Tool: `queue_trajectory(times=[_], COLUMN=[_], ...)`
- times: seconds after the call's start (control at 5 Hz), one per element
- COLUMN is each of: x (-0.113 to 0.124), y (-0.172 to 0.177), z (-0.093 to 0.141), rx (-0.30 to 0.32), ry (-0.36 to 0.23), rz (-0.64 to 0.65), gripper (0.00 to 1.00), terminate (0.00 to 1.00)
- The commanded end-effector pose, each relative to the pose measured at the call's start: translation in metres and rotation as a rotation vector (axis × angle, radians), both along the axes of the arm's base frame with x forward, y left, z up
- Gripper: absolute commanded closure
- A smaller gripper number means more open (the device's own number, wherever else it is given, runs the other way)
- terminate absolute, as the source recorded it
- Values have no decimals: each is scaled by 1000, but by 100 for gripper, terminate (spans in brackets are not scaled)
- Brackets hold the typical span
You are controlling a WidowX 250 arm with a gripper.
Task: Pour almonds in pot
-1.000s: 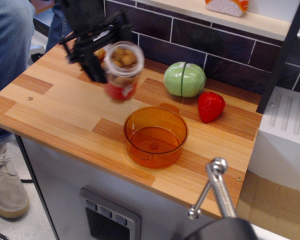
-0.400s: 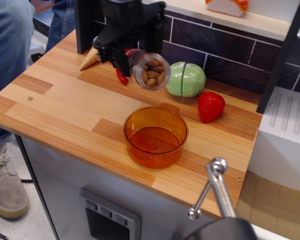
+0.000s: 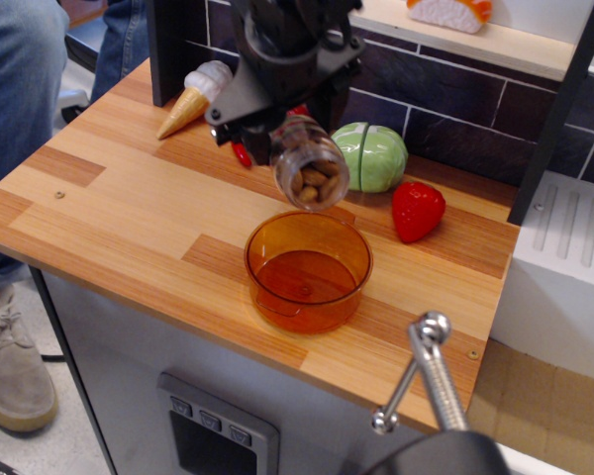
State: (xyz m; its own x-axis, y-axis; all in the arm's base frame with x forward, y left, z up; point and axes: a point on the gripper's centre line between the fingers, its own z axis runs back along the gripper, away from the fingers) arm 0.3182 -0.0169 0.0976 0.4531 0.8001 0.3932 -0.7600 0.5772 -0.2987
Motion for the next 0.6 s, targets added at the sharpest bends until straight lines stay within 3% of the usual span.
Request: queue_trajectory(times=[0.0,0.4], x=[7,11], y=[-2,-5], z=[11,11], rx=[81,155], ry=[-200,-336], rz=[1,-28], gripper=[100,100], terminate=[0,0])
